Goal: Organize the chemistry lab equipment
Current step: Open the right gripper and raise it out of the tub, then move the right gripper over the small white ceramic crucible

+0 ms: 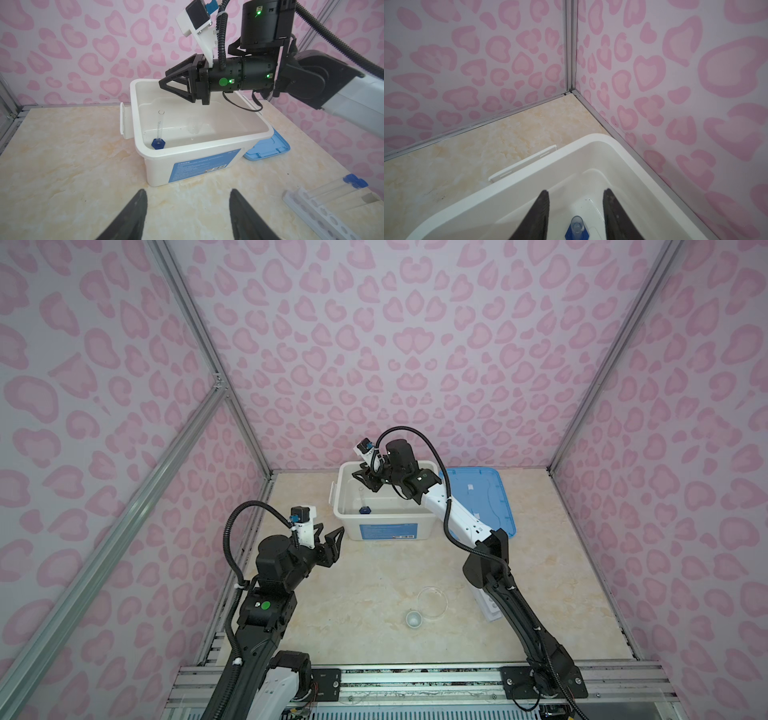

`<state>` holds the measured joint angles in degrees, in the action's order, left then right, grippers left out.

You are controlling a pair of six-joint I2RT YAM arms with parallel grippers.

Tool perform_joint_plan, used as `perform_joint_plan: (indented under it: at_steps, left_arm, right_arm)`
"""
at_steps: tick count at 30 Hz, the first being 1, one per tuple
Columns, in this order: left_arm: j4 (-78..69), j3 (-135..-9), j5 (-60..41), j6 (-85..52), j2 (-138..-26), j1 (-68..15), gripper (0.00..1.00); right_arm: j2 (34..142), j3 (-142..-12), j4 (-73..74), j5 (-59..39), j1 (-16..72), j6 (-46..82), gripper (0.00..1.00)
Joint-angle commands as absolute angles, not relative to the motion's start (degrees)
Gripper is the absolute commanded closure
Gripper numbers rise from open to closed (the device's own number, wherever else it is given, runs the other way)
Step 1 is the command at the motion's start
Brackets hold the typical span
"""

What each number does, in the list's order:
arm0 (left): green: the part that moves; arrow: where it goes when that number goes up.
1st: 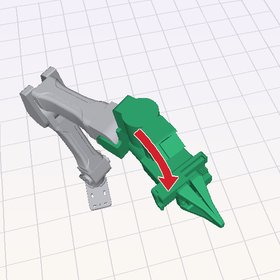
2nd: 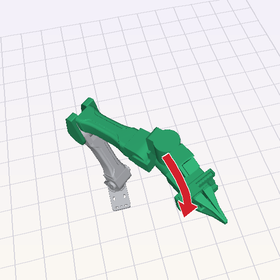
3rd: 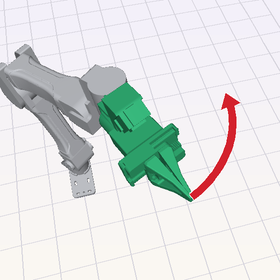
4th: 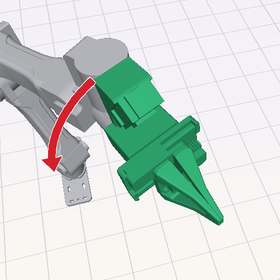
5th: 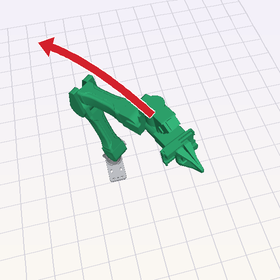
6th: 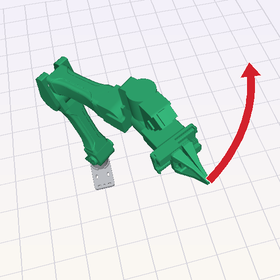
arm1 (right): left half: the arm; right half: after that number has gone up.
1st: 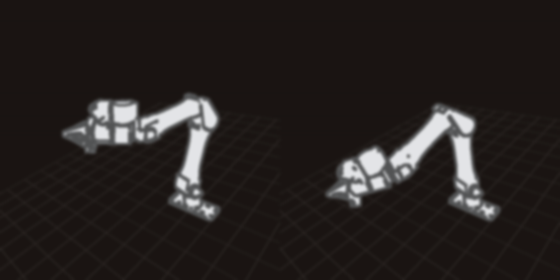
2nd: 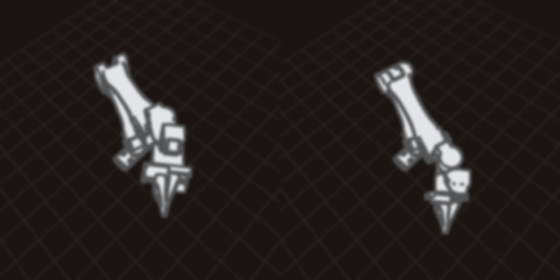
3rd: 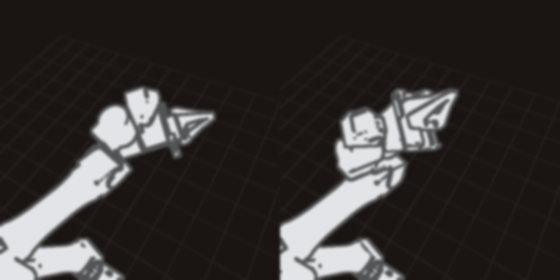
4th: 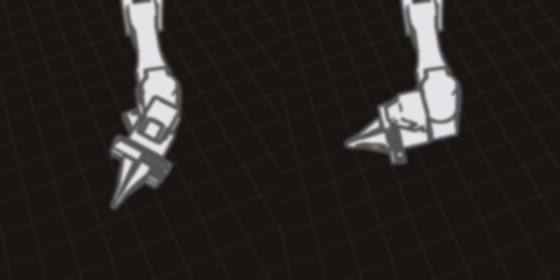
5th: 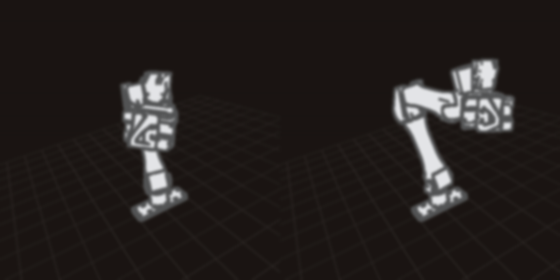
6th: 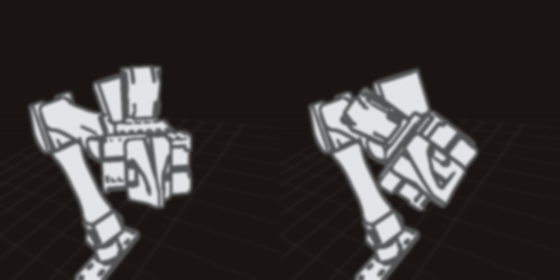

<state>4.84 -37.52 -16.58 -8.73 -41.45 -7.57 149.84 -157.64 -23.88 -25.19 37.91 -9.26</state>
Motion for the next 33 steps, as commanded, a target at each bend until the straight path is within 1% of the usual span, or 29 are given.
perform_joint_plan:
  at_steps: [1, 5, 8, 12, 16, 20, 22, 27, 33]
  left_arm:
    - [5.2, -39.4, -18.2, -6.7, -42.0, -7.5, 0.35]
    - [5.1, -41.1, -19.6, -5.0, -42.7, -7.5, 0.35]
    - [6.3, -43.2, -20.6, -3.2, -43.9, -7.6, 0.34]
    - [7.8, -47.0, -22.2, -1.4, -45.8, -7.6, 0.34]
    - [6.6, -47.2, -24.2, -1.8, -47.3, -7.6, 0.34]
    - [4.5, -45.8, -25.7, -2.9, -48.6, -7.5, 0.35]
    - [4.2, -45.4, -25.9, -2.8, -48.9, -7.5, 0.35]
    - [3.2, -43.9, -26.2, -3.2, -48.4, -7.5, 0.35]
    - [2.7, -43.2, -27.1, -3.9, -48.0, -8.0, 0.36]
  right_arm:
    - [144.8, -157.0, -29.1, -22.2, 38.6, -10.0, 0.58]
    - [134.2, -150.4, -36.1, -19.6, 39.1, -9.4, 0.58]
    - [123.1, -139.0, -39.0, -17.1, 39.8, -8.9, 0.58]
    - [108.7, -120.5, -41.2, -13.9, 41.1, -6.4, 0.57]
    - [98.2, -106.1, -48.2, -8.4, 44.4, -4.9, 0.58]
    - [92.1, -97.0, -56.7, -7.4, 47.9, -1.0, 0.64]
    - [89.7, -92.1, -58.9, -6.2, 50.3, 1.1, 0.66]
    - [85.4, -79.3, -57.7, -5.8, 55.8, 6.3, 0.65]
    - [87.5, -73.3, -53.6, -8.7, 59.2, 9.8, 0.67]
